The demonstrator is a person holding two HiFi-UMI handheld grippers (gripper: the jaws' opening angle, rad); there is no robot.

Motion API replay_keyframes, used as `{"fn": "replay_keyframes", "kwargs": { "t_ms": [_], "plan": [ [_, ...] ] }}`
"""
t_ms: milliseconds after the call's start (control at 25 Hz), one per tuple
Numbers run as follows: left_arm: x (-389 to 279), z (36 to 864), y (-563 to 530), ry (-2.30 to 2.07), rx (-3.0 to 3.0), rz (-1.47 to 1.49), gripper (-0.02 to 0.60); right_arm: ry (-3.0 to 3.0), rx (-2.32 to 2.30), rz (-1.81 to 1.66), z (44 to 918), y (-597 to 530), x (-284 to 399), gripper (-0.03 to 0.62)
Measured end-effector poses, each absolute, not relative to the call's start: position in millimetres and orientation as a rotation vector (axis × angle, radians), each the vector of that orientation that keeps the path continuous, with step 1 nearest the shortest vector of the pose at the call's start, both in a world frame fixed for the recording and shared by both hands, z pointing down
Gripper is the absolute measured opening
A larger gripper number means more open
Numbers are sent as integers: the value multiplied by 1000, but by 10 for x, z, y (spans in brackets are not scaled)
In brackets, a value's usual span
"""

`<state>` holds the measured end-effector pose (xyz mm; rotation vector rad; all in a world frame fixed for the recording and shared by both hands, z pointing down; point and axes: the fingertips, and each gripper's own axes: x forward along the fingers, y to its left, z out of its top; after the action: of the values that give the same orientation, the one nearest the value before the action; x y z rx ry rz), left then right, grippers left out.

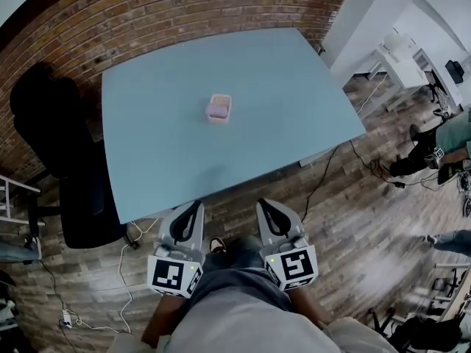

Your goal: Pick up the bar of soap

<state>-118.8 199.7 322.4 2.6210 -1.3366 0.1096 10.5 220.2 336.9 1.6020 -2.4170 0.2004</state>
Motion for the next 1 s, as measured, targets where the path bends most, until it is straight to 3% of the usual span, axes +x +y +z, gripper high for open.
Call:
{"fn": "replay_keyframes", "kwargs": {
  "t_ms": [520,1000],
  "plan": [
    [-791,3388,1228,-1372,2571,154,4,-2444,1603,286,3581,1375,562,3],
    [-252,3523,110,-1579,2433,267,5,-2571,1300,370,3739,276,1021,3]
  ]
}}
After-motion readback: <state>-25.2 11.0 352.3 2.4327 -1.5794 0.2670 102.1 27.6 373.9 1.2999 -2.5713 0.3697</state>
